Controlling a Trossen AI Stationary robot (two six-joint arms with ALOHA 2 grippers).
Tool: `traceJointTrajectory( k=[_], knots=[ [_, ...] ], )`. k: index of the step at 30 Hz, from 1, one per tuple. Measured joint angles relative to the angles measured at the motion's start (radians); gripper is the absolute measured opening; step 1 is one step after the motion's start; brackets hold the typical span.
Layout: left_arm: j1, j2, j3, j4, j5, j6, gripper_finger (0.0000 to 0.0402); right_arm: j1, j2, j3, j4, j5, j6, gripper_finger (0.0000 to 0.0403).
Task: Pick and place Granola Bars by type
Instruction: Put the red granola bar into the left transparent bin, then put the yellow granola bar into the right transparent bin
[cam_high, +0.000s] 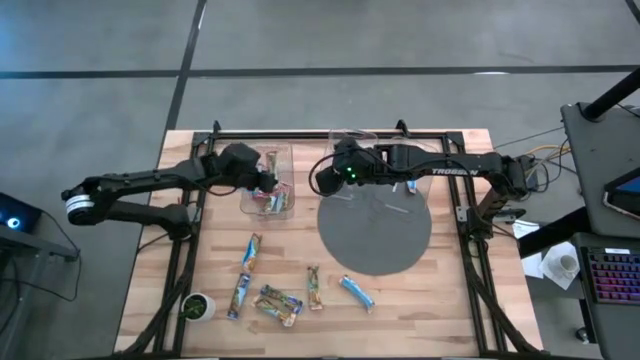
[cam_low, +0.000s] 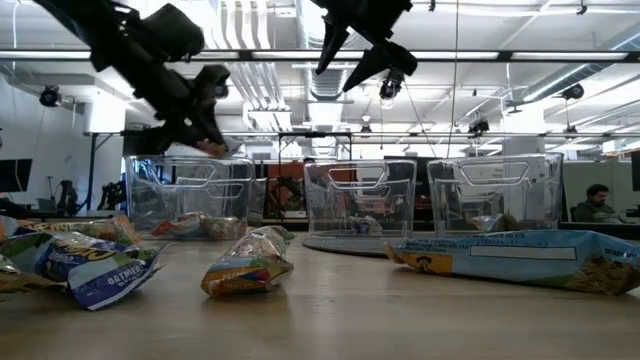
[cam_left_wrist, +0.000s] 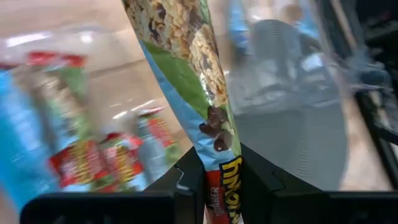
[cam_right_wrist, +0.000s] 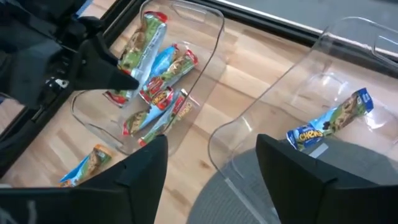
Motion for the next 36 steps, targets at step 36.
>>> traceJointTrajectory(
  k=[36],
  knots=[
    [-0.025,-0.174,0.102,-0.150,0.107,0.257,0.0163,0.078,0.001,-0.013,-0.154,-0.114,-0.041,0.0235]
  ],
)
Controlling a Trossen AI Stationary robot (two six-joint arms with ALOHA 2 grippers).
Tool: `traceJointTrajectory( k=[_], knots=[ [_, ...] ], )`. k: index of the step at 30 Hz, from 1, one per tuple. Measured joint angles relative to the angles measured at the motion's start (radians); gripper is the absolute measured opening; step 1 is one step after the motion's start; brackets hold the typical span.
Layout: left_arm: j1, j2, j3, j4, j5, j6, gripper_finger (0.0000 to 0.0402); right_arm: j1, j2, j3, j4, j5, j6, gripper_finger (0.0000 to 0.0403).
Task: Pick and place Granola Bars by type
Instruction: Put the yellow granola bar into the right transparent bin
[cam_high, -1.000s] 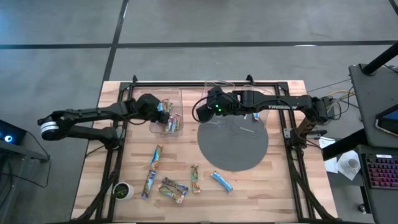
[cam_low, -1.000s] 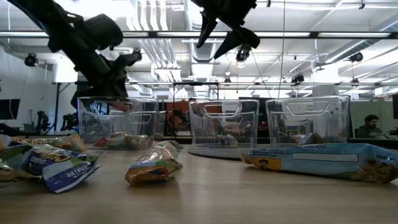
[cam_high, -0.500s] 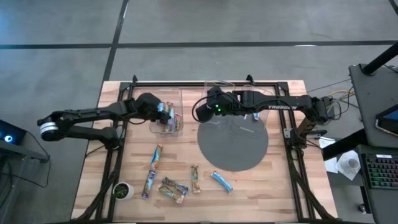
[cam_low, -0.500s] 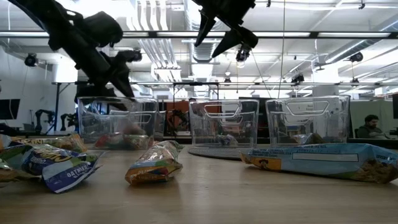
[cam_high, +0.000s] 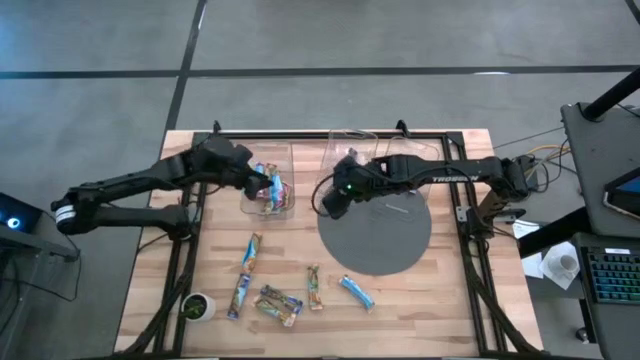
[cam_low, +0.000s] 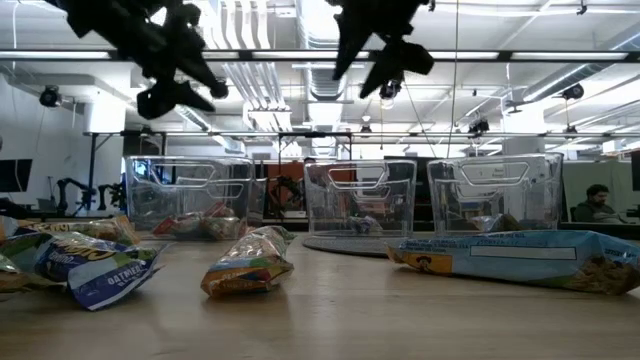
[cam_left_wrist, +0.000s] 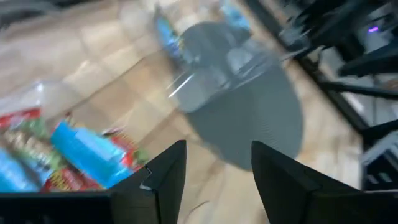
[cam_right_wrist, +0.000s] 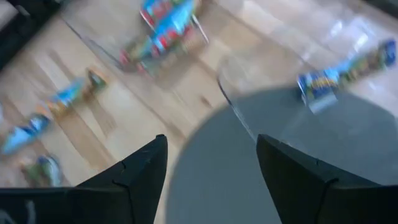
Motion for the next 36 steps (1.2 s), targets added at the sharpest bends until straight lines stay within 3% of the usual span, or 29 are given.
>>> traceJointTrajectory(
  k=[9,17,20,27,32,36],
  knots=[
    [-0.061,-0.121,-0.011,0.013,0.000,-0.027,0.0163,0.197,0.000,-0.023,-0.166,-0.056,0.080,0.0233],
    [-0.114,-0.157,-0.049,0.023,-0.008,-0.132,0.0163,0.372,0.000,-0.123,-0.155,-0.054,0.227,0.0233],
    [-0.145,-0.158,-0.049,0.025,-0.008,-0.149,0.0163,0.416,0.000,-0.191,-0.101,-0.053,0.279,0.0233],
    [-0.178,-0.155,-0.049,0.025,-0.009,-0.211,0.0163,0.497,0.001,-0.371,0.233,-0.090,0.407,0.0233],
    [-0.178,-0.157,-0.049,0.025,-0.010,-0.234,0.0163,0.542,0.002,-0.444,0.271,-0.015,0.519,0.0233],
    [-0.178,-0.156,-0.049,0.025,-0.008,-0.273,0.0163,0.571,0.002,-0.477,0.307,-0.014,0.534,0.0233]
  ],
)
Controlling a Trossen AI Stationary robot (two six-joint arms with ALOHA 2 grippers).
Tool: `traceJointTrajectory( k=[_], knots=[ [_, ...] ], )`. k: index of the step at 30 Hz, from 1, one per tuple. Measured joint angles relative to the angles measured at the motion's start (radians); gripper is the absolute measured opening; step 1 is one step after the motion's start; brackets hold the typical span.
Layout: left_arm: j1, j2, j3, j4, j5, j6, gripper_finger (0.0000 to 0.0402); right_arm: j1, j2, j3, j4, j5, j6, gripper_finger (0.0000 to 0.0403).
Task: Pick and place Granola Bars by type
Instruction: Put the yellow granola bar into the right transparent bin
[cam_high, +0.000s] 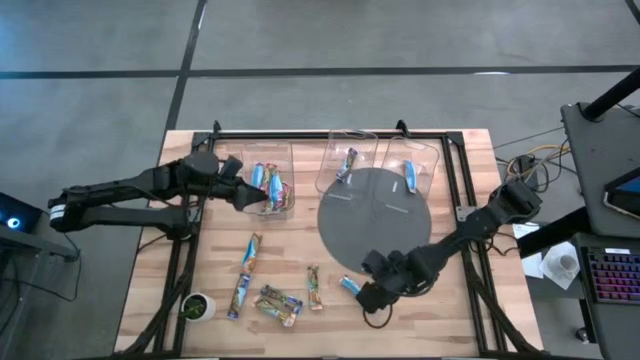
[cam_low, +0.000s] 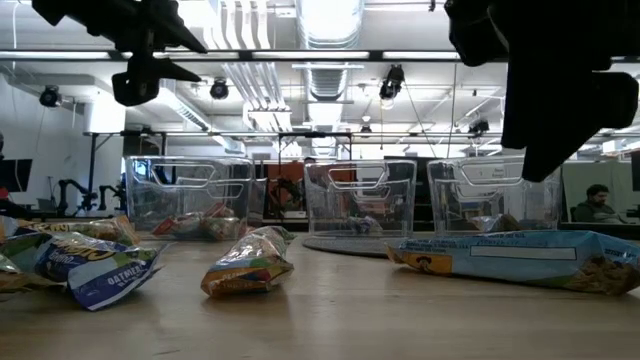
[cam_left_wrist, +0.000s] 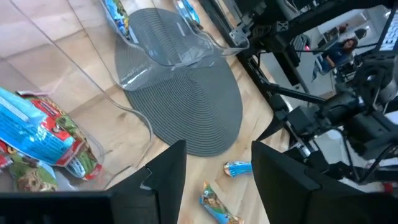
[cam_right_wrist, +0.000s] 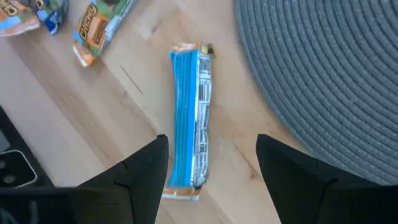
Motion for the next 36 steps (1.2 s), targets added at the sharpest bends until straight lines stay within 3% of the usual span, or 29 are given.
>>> traceJointTrajectory(
  k=[7,10,14,23,36],
  knots=[
    [0.000,-0.001,0.000,0.000,0.000,-0.038,0.0163,0.025,0.001,-0.066,0.116,0.009,-0.024,0.0233],
    [0.000,-0.001,0.000,0.000,0.000,-0.052,0.0163,0.016,0.016,-0.069,0.139,-0.103,-0.001,0.0233],
    [0.000,0.000,-0.001,0.000,-0.008,-0.056,0.0163,0.040,0.032,-0.025,0.119,-0.013,-0.030,0.0233],
    [0.000,0.010,-0.001,0.001,-0.025,-0.059,0.0163,0.039,0.162,0.021,0.097,-0.075,-0.045,0.0233],
    [0.000,0.014,-0.001,0.000,-0.026,-0.060,0.0163,0.039,0.256,0.077,0.029,-0.049,-0.027,0.0221]
  ],
)
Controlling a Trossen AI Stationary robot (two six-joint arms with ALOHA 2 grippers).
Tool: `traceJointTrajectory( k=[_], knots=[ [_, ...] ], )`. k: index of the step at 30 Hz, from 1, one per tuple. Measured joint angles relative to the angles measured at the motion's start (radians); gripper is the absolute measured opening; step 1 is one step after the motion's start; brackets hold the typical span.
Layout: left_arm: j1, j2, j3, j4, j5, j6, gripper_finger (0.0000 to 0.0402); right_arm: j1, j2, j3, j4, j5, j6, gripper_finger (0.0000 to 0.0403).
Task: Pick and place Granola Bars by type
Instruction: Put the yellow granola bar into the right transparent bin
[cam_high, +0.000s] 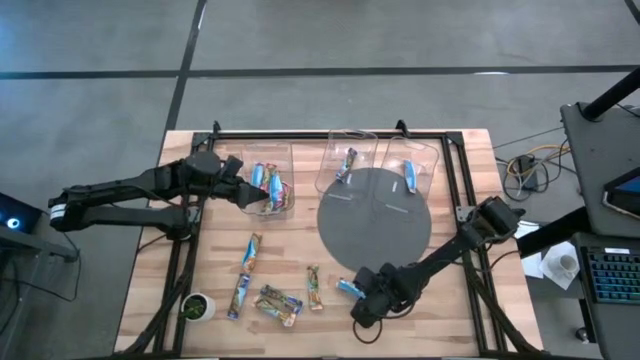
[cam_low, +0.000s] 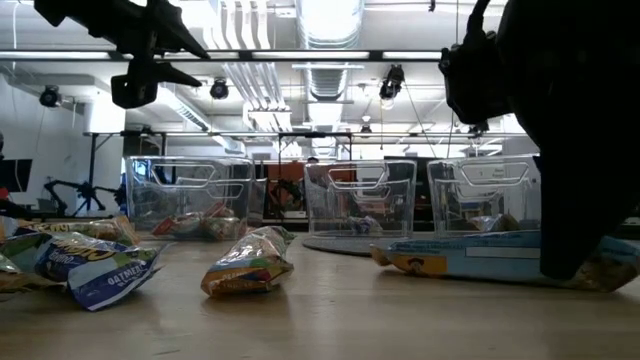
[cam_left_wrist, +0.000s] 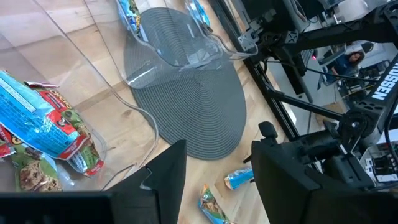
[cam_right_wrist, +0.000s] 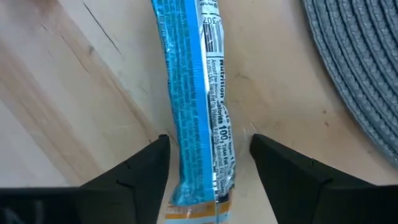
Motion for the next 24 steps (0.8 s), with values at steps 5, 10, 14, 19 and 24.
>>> traceJointTrajectory(
  k=[5,10,14,19,24],
  knots=[
    [0.000,0.000,0.000,0.000,0.000,0.000,0.0163,-0.002,-0.008,-0.012,-0.004,-0.001,-0.004,0.0148],
    [0.000,0.001,0.000,0.000,0.000,0.001,0.0163,-0.002,-0.039,-0.020,-0.011,0.009,0.003,0.0047],
    [0.000,0.001,0.000,0.000,0.000,0.002,0.0163,-0.003,-0.129,-0.024,-0.012,0.121,0.018,0.0023],
    [0.000,0.002,0.000,0.000,-0.003,0.045,0.0163,-0.013,-0.340,-0.031,-0.092,0.437,0.193,0.0040],
    [0.000,0.009,0.000,0.001,-0.016,0.091,0.0163,-0.098,-0.556,-0.083,-0.306,0.689,0.564,0.0040]
  ],
)
